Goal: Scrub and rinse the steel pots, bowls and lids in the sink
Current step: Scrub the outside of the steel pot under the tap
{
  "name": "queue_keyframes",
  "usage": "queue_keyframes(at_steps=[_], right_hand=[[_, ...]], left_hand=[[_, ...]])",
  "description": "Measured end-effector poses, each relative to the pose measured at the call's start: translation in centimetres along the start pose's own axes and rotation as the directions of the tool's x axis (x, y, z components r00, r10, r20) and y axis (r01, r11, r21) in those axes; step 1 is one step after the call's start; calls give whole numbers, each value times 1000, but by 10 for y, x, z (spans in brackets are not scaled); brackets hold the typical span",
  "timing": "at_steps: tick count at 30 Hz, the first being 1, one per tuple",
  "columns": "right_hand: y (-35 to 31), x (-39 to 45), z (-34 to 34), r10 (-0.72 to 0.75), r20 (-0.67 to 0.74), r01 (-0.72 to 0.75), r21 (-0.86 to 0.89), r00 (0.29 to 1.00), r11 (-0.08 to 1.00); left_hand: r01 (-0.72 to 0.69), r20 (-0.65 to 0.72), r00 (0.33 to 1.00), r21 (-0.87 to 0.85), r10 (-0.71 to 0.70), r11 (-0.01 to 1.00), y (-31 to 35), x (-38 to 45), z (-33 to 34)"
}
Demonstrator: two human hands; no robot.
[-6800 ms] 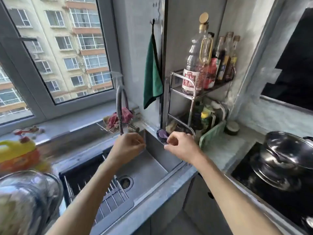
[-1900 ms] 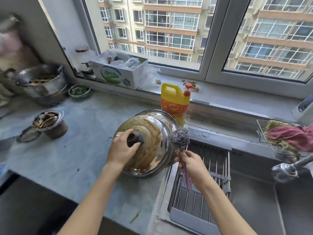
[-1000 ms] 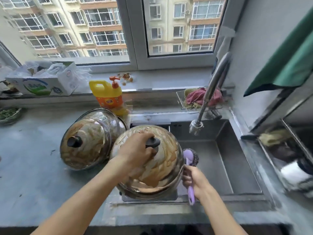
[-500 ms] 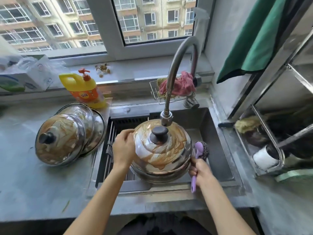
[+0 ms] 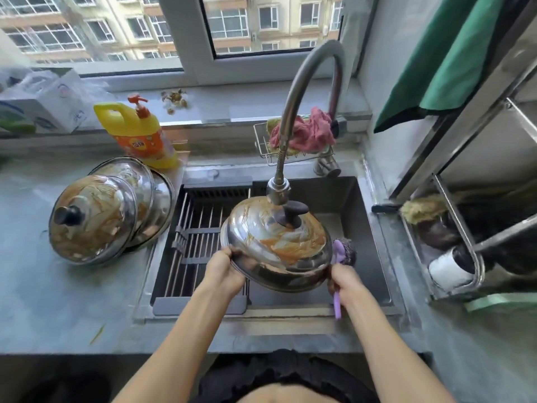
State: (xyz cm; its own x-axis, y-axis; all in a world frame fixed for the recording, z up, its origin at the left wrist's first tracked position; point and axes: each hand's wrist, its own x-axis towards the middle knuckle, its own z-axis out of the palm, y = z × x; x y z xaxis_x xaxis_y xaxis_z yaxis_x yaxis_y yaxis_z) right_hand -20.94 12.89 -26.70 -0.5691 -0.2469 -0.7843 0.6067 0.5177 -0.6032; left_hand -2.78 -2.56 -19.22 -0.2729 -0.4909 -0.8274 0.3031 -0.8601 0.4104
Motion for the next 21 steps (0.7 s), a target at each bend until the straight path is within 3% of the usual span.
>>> queue_keyframes(at_steps=[2,5,8,14,19,21], right_hand=[[-5,0,-4,-85,-58,72,-196,995,978],[-21,0,-10,-172,-51,148,-320,984,936],[-47,0,-16,-265,-80,195,-484,961,853],[-99,9,-34,-490,-92,239,-784,867,572],[-152,12,-18,-581,29,206,-949,814,240],[-168,15,-3,-622,70,210,-965,780,154]], left_hand=[[-47,-24,999,46,48,998,-5,-2,17],[-165,-17,985,182,171,969,-12,2,41],[-197,14,979,364,206,910,-9,10,56],[-192,34,976,595,215,780,1,23,74],[-150,-33,979,556,202,817,1,32,74],[-128,-60,980,535,188,835,1,36,72]])
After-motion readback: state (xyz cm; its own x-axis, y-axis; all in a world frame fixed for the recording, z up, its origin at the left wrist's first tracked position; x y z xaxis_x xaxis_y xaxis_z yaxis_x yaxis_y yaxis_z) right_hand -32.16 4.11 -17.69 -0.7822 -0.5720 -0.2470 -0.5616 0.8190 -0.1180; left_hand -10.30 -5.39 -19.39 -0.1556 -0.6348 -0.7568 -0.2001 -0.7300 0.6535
